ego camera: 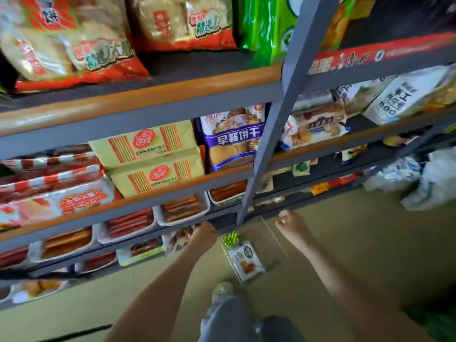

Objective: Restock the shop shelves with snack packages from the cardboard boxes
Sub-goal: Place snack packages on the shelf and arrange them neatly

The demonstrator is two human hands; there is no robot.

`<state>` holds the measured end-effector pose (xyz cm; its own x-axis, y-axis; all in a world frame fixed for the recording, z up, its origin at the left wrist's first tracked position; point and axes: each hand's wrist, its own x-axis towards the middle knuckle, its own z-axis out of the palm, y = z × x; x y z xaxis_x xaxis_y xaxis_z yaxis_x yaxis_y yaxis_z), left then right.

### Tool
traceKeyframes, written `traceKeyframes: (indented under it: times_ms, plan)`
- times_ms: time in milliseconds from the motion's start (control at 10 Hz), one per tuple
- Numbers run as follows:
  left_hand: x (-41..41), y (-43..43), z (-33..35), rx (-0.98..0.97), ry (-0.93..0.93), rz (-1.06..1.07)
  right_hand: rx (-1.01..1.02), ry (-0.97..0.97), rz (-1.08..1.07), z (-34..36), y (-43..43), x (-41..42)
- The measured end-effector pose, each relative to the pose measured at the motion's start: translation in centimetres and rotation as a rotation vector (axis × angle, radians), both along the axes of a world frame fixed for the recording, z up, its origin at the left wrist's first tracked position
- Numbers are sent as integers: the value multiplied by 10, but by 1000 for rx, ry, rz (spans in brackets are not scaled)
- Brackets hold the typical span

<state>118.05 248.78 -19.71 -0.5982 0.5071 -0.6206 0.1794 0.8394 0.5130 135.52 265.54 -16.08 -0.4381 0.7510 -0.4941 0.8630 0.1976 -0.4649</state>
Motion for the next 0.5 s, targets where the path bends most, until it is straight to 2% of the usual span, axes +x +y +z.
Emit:
traceKeyframes:
  times_ms: [100, 300, 500]
  plan:
    - [15, -3, -22, -127, -58, 9, -17, -90, 21, -26, 25, 25]
    - [50, 4, -85, -104, -141, 305, -113, -214, 246, -80, 63, 48]
    - [92, 9, -154, -88, -150, 473, -149, -238, 473, -147, 90, 51]
